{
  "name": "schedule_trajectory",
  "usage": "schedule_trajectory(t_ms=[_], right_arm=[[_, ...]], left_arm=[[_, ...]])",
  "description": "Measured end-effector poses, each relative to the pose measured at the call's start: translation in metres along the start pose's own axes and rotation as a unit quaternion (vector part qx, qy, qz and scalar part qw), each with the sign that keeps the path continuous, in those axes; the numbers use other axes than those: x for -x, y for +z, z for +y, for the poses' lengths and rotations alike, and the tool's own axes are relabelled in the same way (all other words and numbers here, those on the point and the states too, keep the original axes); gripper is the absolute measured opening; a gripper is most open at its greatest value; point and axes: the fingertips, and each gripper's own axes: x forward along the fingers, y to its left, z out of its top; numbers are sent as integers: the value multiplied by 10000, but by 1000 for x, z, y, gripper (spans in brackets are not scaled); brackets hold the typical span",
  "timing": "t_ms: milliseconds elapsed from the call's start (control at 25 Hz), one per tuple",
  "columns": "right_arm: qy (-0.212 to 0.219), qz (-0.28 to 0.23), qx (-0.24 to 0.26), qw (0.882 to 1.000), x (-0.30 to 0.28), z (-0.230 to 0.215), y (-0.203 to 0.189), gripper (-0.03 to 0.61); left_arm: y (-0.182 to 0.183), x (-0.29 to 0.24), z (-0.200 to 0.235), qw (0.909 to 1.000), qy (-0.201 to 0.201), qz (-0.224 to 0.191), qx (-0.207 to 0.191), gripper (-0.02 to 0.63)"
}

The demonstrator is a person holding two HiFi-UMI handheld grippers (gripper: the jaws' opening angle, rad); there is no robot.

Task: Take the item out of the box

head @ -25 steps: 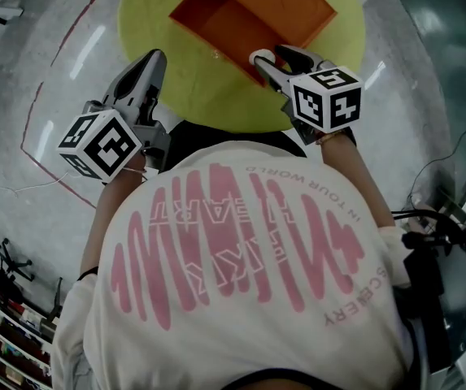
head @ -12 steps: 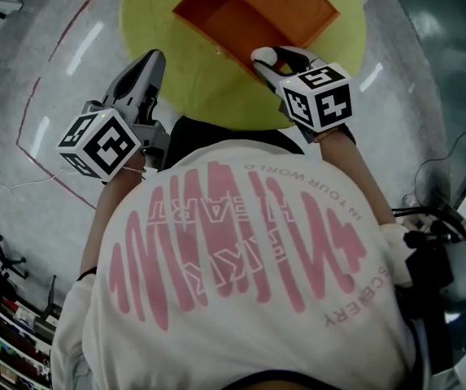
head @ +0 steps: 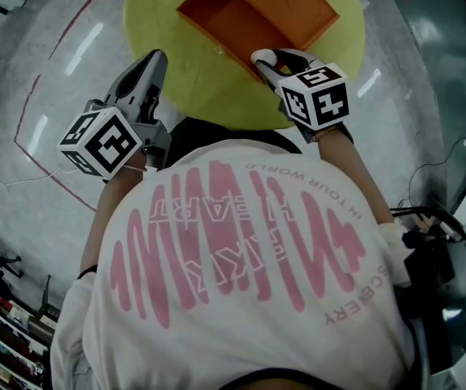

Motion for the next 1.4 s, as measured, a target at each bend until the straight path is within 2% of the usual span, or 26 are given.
schedule_trajectory(t_ms=[1080, 1400], right_arm=[[113, 267, 210, 9994, -8, -1, -10, 137], [162, 70, 49, 9998, -7, -1, -1, 137]], left_arm=[[11, 3, 1, 9995, -25, -311, -1, 8], [19, 1, -10, 9989, -166, -430, -92, 8]])
